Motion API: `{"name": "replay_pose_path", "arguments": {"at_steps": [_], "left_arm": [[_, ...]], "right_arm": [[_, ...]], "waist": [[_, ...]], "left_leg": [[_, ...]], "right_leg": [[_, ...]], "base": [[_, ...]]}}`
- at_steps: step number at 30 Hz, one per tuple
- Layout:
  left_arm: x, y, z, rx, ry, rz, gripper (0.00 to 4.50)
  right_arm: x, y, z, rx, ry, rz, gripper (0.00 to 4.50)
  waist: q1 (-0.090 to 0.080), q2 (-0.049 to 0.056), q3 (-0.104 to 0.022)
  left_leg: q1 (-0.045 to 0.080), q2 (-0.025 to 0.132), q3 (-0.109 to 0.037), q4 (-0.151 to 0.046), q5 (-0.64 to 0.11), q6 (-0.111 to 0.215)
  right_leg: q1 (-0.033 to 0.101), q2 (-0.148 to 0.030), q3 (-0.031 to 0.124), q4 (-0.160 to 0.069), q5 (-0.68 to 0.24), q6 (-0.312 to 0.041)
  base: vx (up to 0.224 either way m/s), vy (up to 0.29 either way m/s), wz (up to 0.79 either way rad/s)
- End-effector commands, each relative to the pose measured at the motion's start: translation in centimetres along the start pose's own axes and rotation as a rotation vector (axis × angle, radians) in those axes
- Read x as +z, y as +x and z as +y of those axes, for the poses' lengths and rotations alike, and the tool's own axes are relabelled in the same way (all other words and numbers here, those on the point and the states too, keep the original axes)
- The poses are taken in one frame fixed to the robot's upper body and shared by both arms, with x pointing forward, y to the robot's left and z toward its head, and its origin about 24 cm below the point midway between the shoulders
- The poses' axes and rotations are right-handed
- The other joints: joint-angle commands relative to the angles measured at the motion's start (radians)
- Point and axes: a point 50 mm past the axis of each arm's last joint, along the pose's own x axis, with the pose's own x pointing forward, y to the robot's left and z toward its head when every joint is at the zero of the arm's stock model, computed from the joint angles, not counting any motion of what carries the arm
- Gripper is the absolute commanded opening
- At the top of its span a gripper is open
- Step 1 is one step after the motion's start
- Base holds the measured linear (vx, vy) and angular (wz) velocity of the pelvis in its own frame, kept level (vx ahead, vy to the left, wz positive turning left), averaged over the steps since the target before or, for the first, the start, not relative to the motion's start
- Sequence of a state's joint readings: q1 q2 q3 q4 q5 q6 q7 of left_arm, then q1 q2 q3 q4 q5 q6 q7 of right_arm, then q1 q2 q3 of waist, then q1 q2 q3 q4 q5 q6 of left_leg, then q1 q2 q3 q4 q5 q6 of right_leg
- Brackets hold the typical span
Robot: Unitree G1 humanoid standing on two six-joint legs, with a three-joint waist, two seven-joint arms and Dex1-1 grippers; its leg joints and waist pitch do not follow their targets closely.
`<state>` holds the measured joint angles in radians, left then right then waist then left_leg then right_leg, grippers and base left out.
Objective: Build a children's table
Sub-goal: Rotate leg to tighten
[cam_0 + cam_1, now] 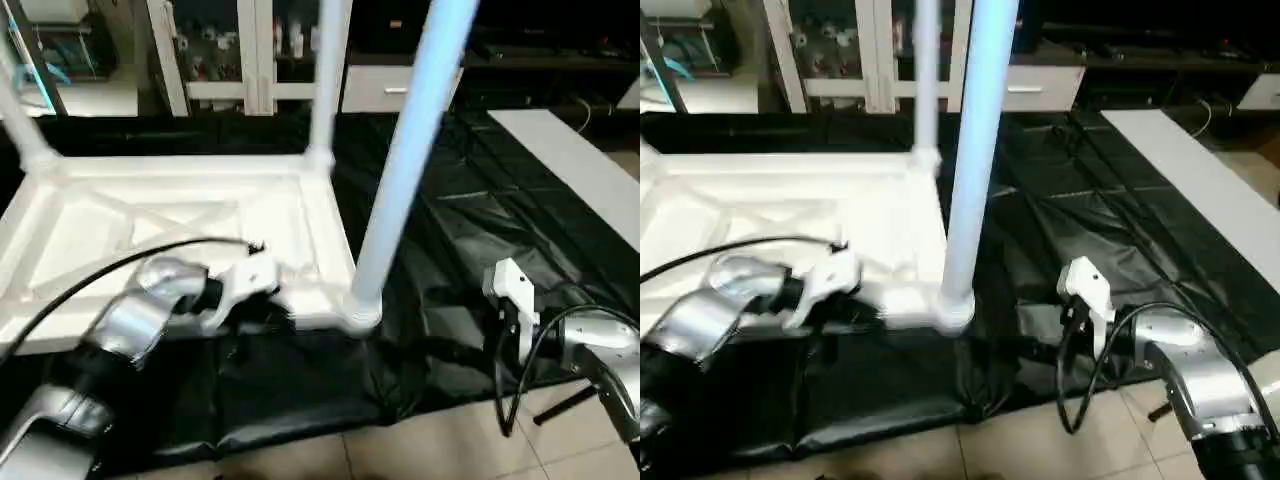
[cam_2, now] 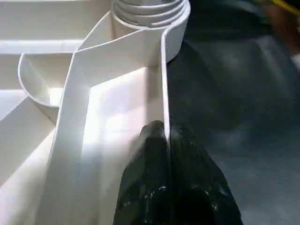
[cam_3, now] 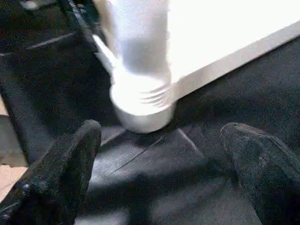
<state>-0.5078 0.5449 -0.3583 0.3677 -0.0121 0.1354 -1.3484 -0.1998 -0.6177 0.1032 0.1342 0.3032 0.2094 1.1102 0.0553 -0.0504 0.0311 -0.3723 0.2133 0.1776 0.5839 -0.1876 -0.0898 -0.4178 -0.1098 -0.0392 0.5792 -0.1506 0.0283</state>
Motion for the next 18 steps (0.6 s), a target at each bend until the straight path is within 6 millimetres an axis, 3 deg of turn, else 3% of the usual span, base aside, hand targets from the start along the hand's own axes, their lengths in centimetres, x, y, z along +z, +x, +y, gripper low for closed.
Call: {"name": "replay_pose_path", "arguments": {"at_steps": [1,3,4,8,10,18], "left_arm": [[0.2,1.5,-1.3,-0.133,0.01,0.012,0.0],[0.3,1.7,-1.7,-0.169,0.021,0.033,0.0],[0.3,1.7,-1.7,-0.17,0.024,0.035,0.0],[0.5,1.8,-1.6,-0.172,0.034,0.035,0.0],[0.6,1.8,-1.4,-0.165,0.041,0.042,0.0],[0.7,2.2,-0.8,-0.13,0.041,0.048,0.0]], "right_arm": [[0.3,1.0,-0.1,0.01,-0.028,-0.002,4.44],[0.8,2.7,-0.3,0.037,-0.019,-0.041,4.44],[0.9,3.0,-0.3,0.052,-0.013,-0.048,4.44],[0.9,3.6,0.0,0.123,-0.016,-0.04,4.44],[0.8,4.1,0.1,0.191,-0.026,-0.028,4.44],[0.7,4.6,0.0,0.274,-0.049,-0.009,3.74]], "waist": [[0.0,0.007,-0.051],[-0.002,0.006,-0.051],[0.0,0.007,-0.051],[0.002,0.004,-0.051],[0.0,0.008,-0.051],[0.015,0.006,-0.055]], "left_leg": [[0.015,0.013,0.01,-0.08,-0.287,0.024],[0.009,0.011,0.009,-0.082,-0.273,0.023],[0.014,0.012,0.01,-0.079,-0.28,0.023],[0.014,0.011,0.009,-0.08,-0.287,0.019],[0.013,0.011,0.008,-0.081,-0.292,0.019],[0.018,0.01,0.014,-0.072,-0.215,0.045]], "right_leg": [[0.037,-0.01,0.016,-0.049,-0.221,-0.217],[0.041,-0.011,0.014,-0.046,-0.212,-0.226],[0.04,-0.01,0.015,-0.044,-0.208,-0.232],[0.044,-0.012,0.015,-0.045,-0.227,-0.221],[0.043,-0.012,0.015,-0.046,-0.229,-0.225],[0.047,-0.01,0.015,-0.033,-0.121,-0.263]], "base": [[0.0,0.0,0.0],[0.0,0.0,0.0],[0.0,0.0,0.0],[0.0,0.0,0.0],[0.0,0.0,0.0],[0.0,0.0,0.0]]}}
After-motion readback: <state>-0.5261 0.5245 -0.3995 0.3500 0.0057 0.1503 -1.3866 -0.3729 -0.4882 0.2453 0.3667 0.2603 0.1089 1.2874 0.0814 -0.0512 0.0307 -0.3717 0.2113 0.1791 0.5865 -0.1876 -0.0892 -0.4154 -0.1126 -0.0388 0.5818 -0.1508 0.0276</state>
